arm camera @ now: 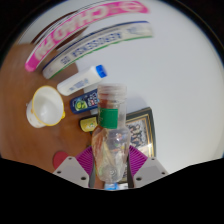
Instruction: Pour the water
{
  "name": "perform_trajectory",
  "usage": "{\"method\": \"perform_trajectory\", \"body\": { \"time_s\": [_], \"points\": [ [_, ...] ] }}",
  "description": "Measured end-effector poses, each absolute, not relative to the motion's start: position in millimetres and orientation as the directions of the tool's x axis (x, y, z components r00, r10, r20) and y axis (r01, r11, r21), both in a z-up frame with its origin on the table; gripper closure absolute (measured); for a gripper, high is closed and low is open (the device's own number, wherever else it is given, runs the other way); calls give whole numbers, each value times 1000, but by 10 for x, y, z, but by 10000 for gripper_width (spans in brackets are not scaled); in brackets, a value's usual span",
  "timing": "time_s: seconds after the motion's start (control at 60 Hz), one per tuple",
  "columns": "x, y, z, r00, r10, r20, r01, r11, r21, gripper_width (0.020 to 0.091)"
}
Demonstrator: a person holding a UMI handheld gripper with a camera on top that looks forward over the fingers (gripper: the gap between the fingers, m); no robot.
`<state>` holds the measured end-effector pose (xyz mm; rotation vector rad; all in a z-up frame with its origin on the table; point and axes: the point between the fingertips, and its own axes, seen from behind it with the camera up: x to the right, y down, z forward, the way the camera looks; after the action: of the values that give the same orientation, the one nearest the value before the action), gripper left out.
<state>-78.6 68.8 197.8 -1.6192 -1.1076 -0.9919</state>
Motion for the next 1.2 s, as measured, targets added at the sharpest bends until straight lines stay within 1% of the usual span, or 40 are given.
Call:
{"method": "perform_trajectory", "body": {
  "time_s": [0.083, 0.133, 0.2, 0.283, 0.367, 0.517, 0.667, 0.7, 0.8, 0.917, 1.0, 1.05, 1.067, 1.083, 1.1, 1.133, 1.2],
  "points": [
    [-699, 621, 1967, 556, 236, 797, 828, -243, -505, 662],
    [-674, 605, 1956, 691, 235, 684, 722, -266, -638, 663],
    [-619, 595, 1889, 822, 220, 525, 569, -299, -766, 662],
    [-608, 652, 1776, 922, 213, 325, 379, -310, -872, 661],
    [-583, 720, 1575, 960, 198, 199, 254, -313, -915, 663],
    [-542, 788, 1058, 981, 186, 57, 125, -374, -919, 659],
    [-482, 825, 680, 982, 183, 47, 116, -391, -913, 660],
    [-466, 816, 596, 983, 181, 43, 113, -400, -910, 649],
    [-436, 800, 600, 985, 172, 14, 78, -373, -924, 649],
    [-434, 780, 597, 987, 163, 9, 68, -364, -929, 596],
    [-424, 762, 552, 988, 153, 14, 75, -399, -914, 534],
    [-397, 708, 511, 990, 141, 9, 71, -441, -895, 401],
    [-390, 690, 506, 991, 136, 5, 66, -451, -890, 319],
    [-387, 668, 507, 991, 131, 0, 60, -459, -886, 258],
    [-391, 640, 517, 992, 128, -7, 54, -467, -883, 234],
    [-395, 576, 550, 993, 119, -19, 40, -480, -876, 272],
    [-392, 404, 635, 995, 98, -15, 36, -501, -865, 244]
  ]
}}
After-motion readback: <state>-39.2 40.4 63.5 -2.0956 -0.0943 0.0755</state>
